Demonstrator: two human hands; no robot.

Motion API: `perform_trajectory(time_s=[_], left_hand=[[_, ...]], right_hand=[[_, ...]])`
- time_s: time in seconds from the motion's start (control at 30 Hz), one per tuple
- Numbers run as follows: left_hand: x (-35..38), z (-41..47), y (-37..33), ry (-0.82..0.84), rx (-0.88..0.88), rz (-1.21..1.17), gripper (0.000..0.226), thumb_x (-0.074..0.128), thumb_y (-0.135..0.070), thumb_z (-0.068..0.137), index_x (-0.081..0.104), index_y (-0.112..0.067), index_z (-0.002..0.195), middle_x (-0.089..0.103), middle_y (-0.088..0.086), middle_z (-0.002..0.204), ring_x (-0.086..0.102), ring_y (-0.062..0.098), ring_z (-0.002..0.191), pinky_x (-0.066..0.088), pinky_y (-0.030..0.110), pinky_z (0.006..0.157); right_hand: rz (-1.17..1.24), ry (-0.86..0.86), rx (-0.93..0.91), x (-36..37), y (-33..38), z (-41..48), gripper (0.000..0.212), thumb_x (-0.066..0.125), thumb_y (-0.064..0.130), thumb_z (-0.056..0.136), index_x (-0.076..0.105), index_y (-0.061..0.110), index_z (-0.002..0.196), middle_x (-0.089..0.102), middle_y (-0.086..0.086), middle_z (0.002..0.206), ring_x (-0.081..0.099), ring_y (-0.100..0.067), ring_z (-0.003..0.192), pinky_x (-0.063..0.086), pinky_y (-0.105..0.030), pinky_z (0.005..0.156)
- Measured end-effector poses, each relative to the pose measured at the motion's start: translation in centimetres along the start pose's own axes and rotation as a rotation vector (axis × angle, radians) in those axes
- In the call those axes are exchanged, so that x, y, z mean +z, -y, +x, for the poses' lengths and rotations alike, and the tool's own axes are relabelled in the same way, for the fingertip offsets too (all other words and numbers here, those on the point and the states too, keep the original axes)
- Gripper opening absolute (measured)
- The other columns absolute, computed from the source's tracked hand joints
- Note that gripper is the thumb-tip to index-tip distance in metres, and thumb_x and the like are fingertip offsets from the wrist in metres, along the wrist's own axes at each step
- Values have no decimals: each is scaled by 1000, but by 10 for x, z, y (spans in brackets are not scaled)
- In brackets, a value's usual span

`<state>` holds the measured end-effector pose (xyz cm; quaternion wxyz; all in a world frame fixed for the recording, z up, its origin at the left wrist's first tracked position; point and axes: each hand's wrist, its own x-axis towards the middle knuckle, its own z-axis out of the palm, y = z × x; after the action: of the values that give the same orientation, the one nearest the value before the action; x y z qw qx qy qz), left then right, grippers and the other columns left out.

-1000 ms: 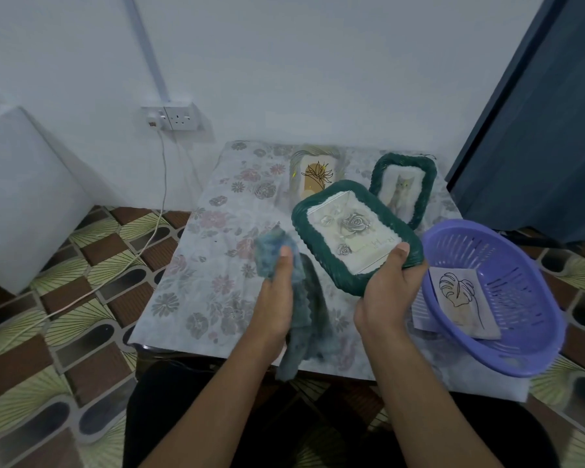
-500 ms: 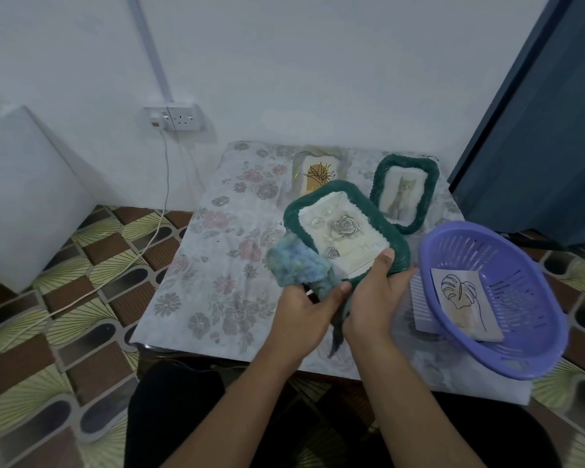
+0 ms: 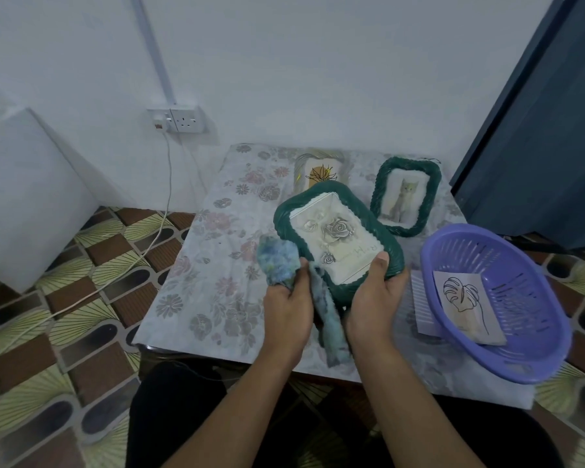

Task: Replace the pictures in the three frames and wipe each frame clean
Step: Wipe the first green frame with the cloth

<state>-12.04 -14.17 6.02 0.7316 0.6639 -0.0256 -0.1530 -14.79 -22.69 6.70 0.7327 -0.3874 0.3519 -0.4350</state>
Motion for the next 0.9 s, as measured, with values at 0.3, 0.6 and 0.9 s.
perform_trajectory(time_s=[0.3, 0.6, 0.9], left_hand=[[-50, 46, -19, 183, 162, 85, 32, 61, -54, 88, 69, -28, 105, 73, 0, 108, 67, 17, 109, 52, 46, 99], [-49, 50, -17, 103, 95, -12, 32, 60, -50, 85, 69, -23, 101, 75, -1, 90, 71, 19, 91, 56, 40, 81], [-52, 46, -22, 194, 132, 113, 37, 62, -50, 82, 68, -21, 103, 74, -3, 97, 71, 13, 96, 56, 31, 82]], right_hand=[[-137, 202, -32, -19, 20, 18, 18, 49, 27, 105, 62, 33, 114, 74, 12, 106, 69, -11, 106, 54, -39, 94], [-259, 344, 37, -20, 31, 31, 17, 48, 25, 105, 63, 27, 110, 76, 10, 101, 71, -11, 100, 56, -38, 90], [-314, 432, 74, -27, 38, 36, 20, 46, 22, 105, 61, 22, 119, 76, 10, 103, 70, -13, 104, 59, -29, 81]])
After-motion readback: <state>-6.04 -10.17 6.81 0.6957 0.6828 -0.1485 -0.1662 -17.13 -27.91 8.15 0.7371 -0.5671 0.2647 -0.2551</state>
